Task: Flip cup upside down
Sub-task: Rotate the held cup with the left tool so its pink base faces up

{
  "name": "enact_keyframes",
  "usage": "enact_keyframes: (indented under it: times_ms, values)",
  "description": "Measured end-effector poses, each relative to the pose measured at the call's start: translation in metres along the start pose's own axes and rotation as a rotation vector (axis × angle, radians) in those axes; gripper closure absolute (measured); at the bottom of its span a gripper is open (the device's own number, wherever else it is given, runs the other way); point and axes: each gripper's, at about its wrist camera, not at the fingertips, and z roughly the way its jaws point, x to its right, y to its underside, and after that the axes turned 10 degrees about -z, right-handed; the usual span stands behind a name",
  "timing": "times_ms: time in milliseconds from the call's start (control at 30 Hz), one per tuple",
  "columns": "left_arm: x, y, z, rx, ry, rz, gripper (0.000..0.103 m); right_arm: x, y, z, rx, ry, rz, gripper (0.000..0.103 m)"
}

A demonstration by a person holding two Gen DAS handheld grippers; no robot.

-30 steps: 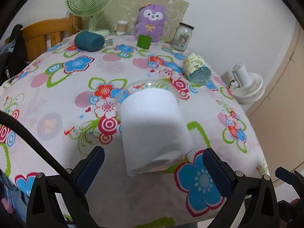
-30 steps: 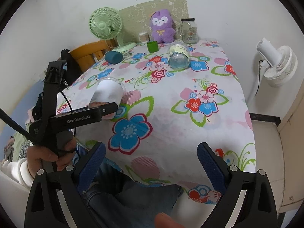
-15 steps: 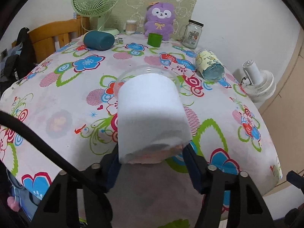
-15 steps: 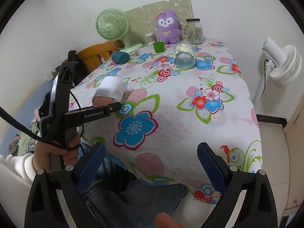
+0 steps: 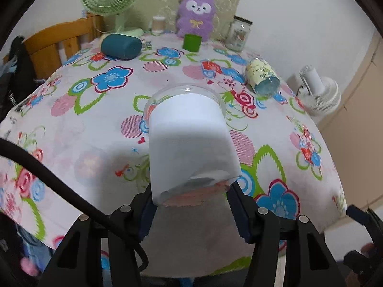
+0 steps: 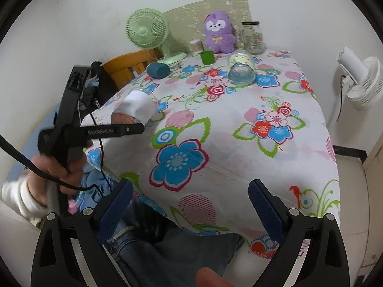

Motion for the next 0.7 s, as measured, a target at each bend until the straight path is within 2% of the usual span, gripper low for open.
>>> enact_keyframes:
  times_ms: [300, 400, 567, 700]
  values:
    - [-0.009, -0.042, -0.026, -0.181, 0.001, 0.139, 0.045, -0.013, -0.007, 0.011, -0.004, -0.042, -0.055, 0.005]
    - [-0.01, -0.057, -0.032, -0.286, 0.006, 0.175, 0.045, -0.016, -0.01, 0.015, -0.004, -0.054, -0.065, 0.005]
    - [-0.005, -0.065, -0.039, -0.399, -0.061, 0.29, 0.045, -0.021, -0.014, 0.019, -0.008, -0.07, -0.084, 0.005]
    - [-0.001, -0.064, -0.034, -0.553, -0.089, 0.343, 0.045, -0.024, -0.016, 0.023, -0.015, -0.083, -0.095, 0.005]
